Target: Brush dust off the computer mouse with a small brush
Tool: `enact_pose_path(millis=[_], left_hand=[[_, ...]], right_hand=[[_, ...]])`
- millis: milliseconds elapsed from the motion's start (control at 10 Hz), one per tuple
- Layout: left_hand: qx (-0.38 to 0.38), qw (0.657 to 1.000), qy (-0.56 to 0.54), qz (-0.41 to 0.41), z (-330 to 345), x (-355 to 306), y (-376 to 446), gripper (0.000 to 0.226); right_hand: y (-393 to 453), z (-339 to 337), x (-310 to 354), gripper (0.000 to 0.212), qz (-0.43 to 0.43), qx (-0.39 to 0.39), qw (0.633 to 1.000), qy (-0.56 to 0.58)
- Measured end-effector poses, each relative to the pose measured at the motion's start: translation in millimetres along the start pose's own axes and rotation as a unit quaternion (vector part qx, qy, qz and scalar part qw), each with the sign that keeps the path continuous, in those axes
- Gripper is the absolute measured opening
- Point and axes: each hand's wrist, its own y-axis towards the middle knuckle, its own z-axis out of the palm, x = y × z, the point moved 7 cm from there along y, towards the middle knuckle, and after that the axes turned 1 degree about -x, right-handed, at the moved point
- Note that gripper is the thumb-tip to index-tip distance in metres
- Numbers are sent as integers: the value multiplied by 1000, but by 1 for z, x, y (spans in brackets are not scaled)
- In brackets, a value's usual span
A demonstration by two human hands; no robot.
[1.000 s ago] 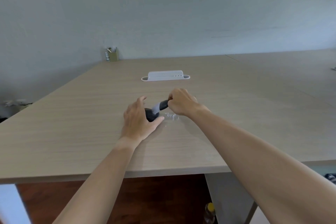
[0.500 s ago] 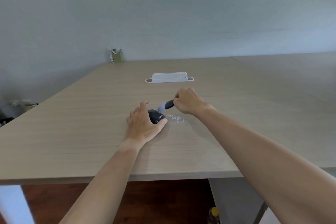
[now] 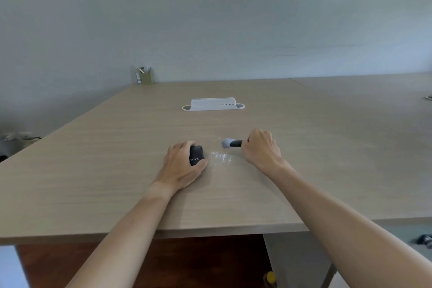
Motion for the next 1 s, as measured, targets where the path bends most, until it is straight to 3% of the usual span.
enact_pose_path(millis=[100,500,800,900,1000], left_hand=[[19,1000,-15,20,2,-3,-2,66],[19,998,50,37,3,-7,0,73],[29,998,50,27,2,-9,-2,71],[22,998,32,40,2,-8,-3,72],[-10,999,-49,-1,-4,-1,-1,63]], right_hand=[[-17,-1,6,37,-8,17,1000,-7],[-41,20,18,38,-5,28,1000,1],[-33,31,11,19,27,31,999,20],[-35,28,12,36,27,51,998,30],[-35,-1,11,40,26,-12,999,34]])
